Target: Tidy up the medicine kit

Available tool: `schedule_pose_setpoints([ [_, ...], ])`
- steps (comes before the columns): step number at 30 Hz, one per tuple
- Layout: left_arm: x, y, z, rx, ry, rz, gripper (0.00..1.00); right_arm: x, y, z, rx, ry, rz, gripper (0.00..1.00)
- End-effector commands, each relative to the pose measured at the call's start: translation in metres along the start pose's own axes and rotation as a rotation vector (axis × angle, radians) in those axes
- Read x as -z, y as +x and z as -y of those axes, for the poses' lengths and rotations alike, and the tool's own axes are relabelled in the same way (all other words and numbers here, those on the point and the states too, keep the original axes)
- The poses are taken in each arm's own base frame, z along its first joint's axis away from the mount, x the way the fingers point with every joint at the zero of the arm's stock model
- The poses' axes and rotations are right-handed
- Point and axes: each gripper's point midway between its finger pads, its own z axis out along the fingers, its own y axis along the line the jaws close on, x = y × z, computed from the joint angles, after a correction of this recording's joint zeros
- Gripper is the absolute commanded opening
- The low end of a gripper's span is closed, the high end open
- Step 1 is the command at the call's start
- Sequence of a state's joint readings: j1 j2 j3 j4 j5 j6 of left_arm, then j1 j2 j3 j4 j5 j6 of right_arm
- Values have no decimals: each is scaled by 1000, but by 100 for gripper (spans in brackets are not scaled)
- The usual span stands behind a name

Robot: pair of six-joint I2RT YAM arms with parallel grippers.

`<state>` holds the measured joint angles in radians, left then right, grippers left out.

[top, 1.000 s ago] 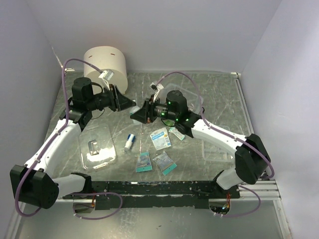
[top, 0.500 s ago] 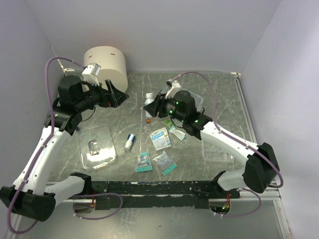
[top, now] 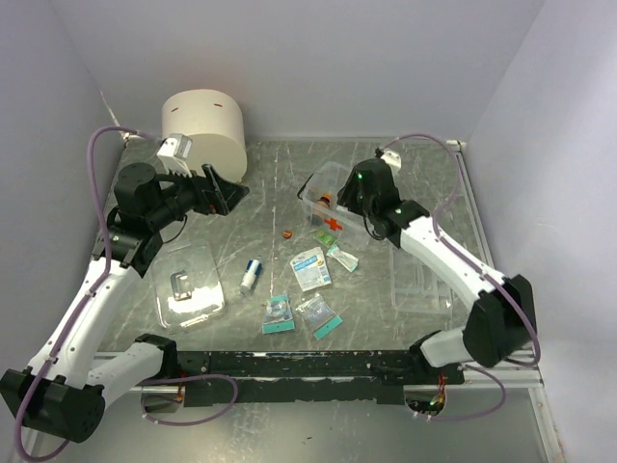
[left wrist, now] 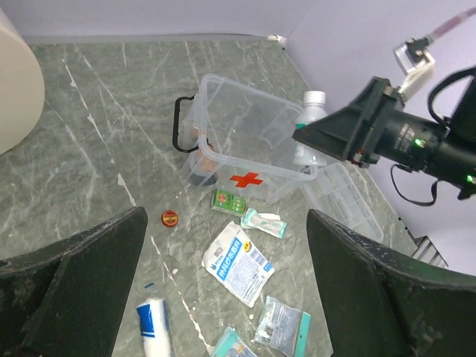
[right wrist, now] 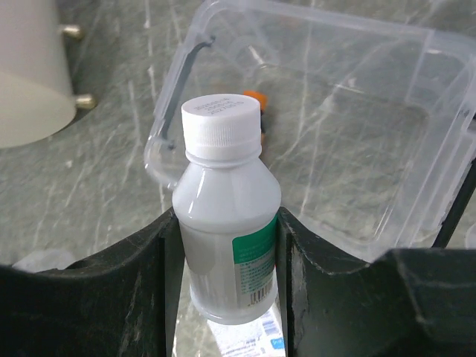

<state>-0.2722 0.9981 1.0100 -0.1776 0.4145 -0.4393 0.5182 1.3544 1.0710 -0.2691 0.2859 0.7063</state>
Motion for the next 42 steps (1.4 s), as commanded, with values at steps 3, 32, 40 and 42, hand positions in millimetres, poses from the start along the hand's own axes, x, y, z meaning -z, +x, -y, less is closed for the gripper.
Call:
schedule_pose_setpoints([
  [3, -3, -14, 1, -2, 7, 97, 99, -38, -15, 22, 21, 183, -41, 32],
  [32, -7, -9, -5, 49, -6, 122, 97, -126, 60, 24, -62, 136, -325, 37],
  [40, -7, -7, -5, 51, -3, 115, 98, -131, 72, 19, -120, 109, -385, 48],
  [42, -7, -6, -7, 53, -9, 114, 98, -131, 73, 17, -126, 103, -391, 51],
])
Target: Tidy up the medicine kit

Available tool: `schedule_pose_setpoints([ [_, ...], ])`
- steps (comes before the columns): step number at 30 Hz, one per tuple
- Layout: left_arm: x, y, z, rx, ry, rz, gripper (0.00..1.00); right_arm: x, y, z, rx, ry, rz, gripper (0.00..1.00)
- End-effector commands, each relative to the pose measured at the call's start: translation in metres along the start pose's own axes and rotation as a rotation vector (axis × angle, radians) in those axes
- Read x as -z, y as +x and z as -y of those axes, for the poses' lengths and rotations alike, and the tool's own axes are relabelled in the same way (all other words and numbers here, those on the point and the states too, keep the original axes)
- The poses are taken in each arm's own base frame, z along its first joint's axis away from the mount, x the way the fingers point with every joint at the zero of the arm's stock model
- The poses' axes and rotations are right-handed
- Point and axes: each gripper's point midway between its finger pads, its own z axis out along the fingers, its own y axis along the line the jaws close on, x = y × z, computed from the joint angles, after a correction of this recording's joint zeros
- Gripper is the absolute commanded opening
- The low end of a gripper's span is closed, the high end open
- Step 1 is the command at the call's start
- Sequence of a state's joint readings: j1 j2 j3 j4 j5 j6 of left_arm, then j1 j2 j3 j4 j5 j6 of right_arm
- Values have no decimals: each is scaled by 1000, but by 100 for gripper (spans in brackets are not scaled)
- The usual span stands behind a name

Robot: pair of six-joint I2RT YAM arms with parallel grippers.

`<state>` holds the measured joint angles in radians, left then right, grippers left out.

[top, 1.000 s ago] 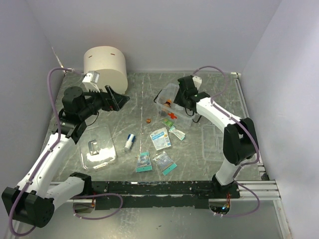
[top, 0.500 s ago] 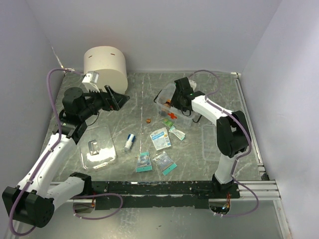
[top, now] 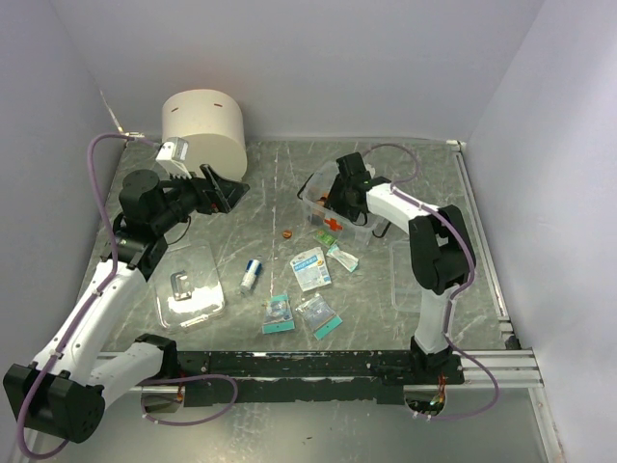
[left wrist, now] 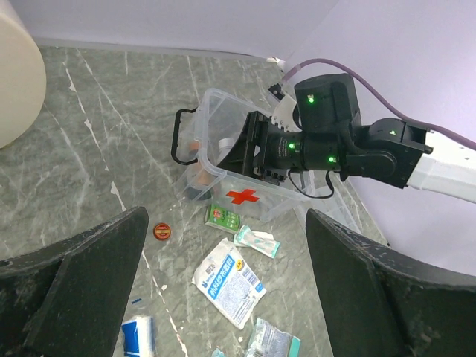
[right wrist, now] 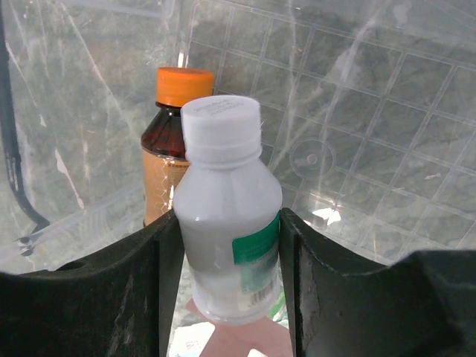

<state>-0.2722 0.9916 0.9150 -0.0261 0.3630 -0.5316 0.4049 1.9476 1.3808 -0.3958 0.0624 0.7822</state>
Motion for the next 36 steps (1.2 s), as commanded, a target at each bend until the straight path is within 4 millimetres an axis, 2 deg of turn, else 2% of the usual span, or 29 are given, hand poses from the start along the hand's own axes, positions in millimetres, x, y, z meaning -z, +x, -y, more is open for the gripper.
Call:
schedule_pose_setpoints([
  [1, 1, -7, 3, -13, 7, 37, 98, 7, -13, -21, -32, -71, 8, 53],
  [5, 0, -7, 1, -14, -3, 40, 98, 5, -7, -22, -38, -97, 1, 60],
  [10, 0, -7, -2, -12, -15, 38, 98, 3, -4, -21, -33, -93, -13, 61],
  [15, -1, -6, -3, -9, -18, 38, 98, 7, -9, -26, -24, -116, -1, 52],
  [18, -1, -5, -4, -6, -18, 37, 98, 5, -4, -29, -19, -138, -25, 45],
  [22, -1, -3, -3, -7, -10, 32, 98, 8, -4, -32, -22, -154, -27, 45],
  [27, 2, -8, 3, -38, 3, 31, 99, 36, -30, -37, -8, -160, 85, 55],
  [31, 3, -7, 4, -46, 13, 24, 99, 64, -49, -40, 42, -164, 162, 59],
  [33, 6, -9, -1, -46, -28, 26, 99, 79, -52, -48, 124, -226, 178, 60],
  [36, 13, -9, -21, -35, -146, 43, 99, 104, -40, -64, 252, -359, 163, 61],
])
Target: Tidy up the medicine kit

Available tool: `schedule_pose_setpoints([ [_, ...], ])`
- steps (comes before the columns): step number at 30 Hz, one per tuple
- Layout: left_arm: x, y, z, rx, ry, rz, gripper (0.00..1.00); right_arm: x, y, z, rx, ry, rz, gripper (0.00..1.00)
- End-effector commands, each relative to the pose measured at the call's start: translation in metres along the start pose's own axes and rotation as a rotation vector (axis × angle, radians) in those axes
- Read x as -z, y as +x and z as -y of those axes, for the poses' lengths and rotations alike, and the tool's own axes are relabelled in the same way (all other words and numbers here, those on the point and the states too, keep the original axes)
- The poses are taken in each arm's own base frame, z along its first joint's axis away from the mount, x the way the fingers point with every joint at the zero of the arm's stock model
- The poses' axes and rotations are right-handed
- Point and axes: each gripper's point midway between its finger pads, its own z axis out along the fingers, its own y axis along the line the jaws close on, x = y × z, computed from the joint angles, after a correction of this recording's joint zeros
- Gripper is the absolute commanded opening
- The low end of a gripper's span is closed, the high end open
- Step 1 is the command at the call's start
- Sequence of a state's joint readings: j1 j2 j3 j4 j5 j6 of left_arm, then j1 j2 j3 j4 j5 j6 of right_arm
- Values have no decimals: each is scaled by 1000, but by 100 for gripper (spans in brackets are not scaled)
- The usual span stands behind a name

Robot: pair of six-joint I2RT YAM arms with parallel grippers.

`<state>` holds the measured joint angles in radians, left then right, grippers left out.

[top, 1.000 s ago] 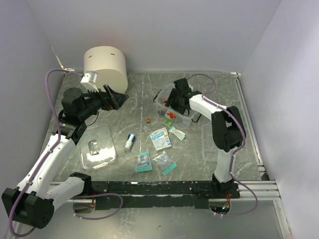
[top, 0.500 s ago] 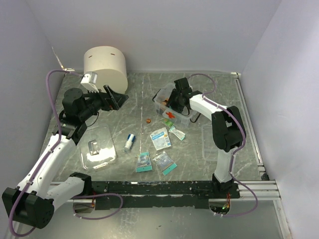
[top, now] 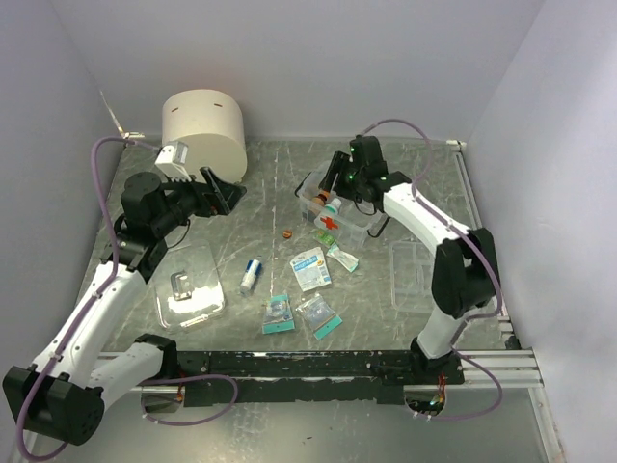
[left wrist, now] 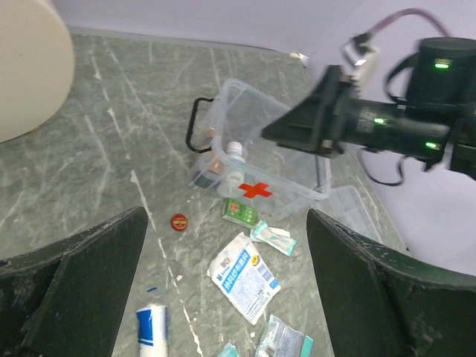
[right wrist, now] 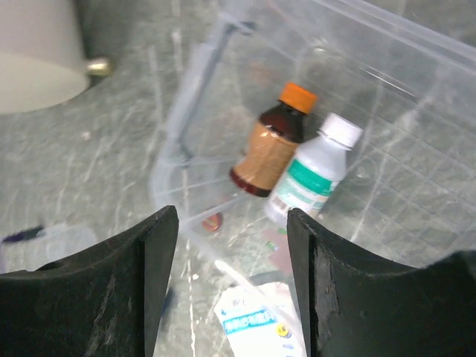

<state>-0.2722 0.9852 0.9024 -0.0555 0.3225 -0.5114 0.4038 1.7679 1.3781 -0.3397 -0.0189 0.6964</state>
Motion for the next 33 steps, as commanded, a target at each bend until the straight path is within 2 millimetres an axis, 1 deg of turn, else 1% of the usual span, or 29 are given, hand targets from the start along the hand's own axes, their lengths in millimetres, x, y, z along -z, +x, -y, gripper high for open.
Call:
schedule_pose_setpoints([
  [1, 13, -15, -12, -24, -111, 61, 99, 40, -1, -30, 199, -200, 18, 61],
  [3, 17, -14, -14, -24, -117, 76, 99, 57, 11, -36, 254, -244, 19, 61],
  [5, 21, -16, -15, -18, -126, 100, 96, 72, 21, -38, 314, -234, 42, 62],
  [6, 24, -19, -17, -14, -143, 114, 93, 82, 32, -47, 352, -231, 54, 62],
  [8, 33, -28, -19, -9, -182, 157, 92, 93, 50, -52, 401, -188, 66, 62],
  [9, 41, -35, -17, -15, -183, 200, 92, 97, 59, -55, 418, -163, 74, 62],
  [10, 48, -44, -15, -25, -185, 252, 92, 100, 70, -56, 433, -141, 69, 61],
  [12, 62, -53, -12, -33, -178, 334, 93, 101, 91, -55, 440, -98, 43, 60],
  [14, 72, -58, -8, -43, -157, 396, 95, 98, 113, -49, 443, -60, 1, 57],
  [16, 79, -60, -5, -47, -142, 431, 95, 93, 133, -43, 458, -27, -43, 55],
  [21, 83, -66, -1, -45, -134, 451, 94, 74, 173, -26, 555, 93, -120, 50],
  [23, 82, -66, 0, -44, -127, 446, 94, 66, 183, -22, 602, 144, -136, 48],
  [24, 80, -65, -1, -41, -129, 441, 94, 61, 189, -23, 628, 161, -150, 48],
  [27, 78, -62, -2, -31, -129, 430, 94, 52, 200, -26, 695, 196, -172, 46],
  [30, 77, -61, -2, -24, -126, 426, 94, 44, 209, -28, 755, 220, -186, 41],
  [33, 76, -61, -3, -18, -127, 424, 94, 38, 213, -26, 810, 283, -175, 37],
])
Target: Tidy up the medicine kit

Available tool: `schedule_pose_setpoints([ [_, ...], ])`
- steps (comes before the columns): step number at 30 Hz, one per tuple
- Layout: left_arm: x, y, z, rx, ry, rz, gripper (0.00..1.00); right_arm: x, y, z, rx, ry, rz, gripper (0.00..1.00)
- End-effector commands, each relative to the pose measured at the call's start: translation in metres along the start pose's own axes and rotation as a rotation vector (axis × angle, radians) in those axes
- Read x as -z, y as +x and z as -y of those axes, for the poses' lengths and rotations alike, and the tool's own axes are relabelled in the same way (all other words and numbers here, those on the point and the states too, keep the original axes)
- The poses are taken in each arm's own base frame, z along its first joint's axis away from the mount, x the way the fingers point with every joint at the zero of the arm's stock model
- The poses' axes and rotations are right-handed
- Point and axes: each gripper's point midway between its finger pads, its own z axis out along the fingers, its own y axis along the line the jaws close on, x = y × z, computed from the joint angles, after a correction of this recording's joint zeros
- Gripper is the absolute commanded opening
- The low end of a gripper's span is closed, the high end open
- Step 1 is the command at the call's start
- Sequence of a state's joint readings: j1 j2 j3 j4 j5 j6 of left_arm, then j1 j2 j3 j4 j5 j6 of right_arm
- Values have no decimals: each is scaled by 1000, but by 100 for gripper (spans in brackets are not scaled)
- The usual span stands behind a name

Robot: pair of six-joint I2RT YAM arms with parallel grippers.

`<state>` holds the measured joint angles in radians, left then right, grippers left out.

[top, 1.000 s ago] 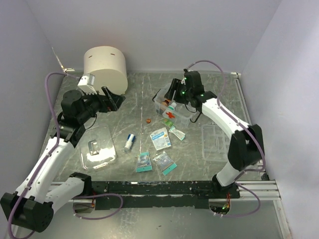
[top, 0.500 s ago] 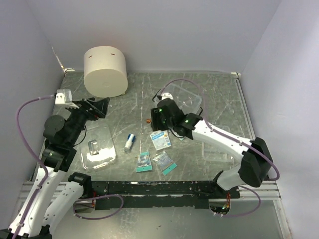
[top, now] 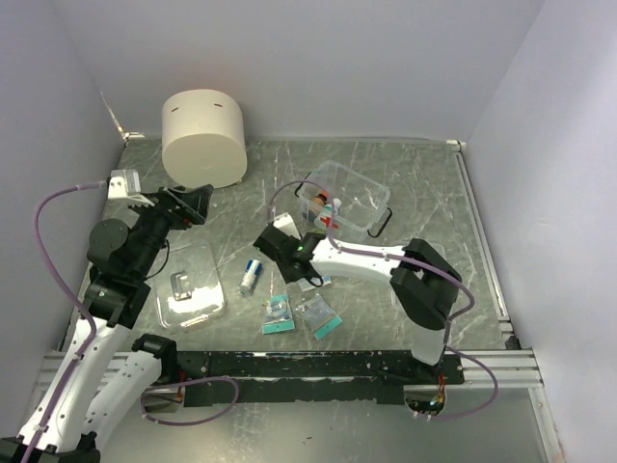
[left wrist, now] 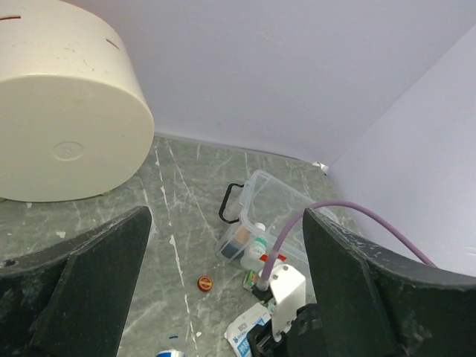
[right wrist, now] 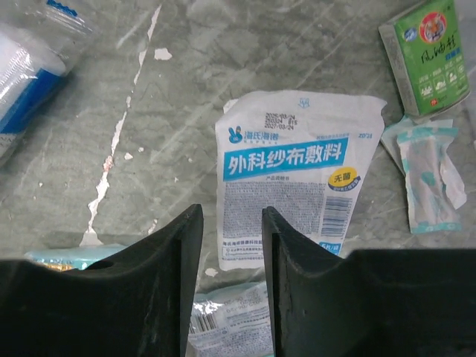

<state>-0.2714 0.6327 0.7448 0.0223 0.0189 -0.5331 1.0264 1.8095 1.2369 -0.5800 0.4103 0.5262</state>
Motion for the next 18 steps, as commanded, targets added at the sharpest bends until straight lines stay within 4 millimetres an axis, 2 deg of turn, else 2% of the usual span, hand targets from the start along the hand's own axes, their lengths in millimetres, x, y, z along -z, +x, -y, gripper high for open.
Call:
schedule_pose_setpoints([
  [1, -1, -10, 3, 14, 12, 41, 94, -2, -8, 5, 67, 111, 19, 36],
  [18, -5, -6, -5, 49, -4, 30, 93, -26, 8, -8, 104, 124, -24, 26],
])
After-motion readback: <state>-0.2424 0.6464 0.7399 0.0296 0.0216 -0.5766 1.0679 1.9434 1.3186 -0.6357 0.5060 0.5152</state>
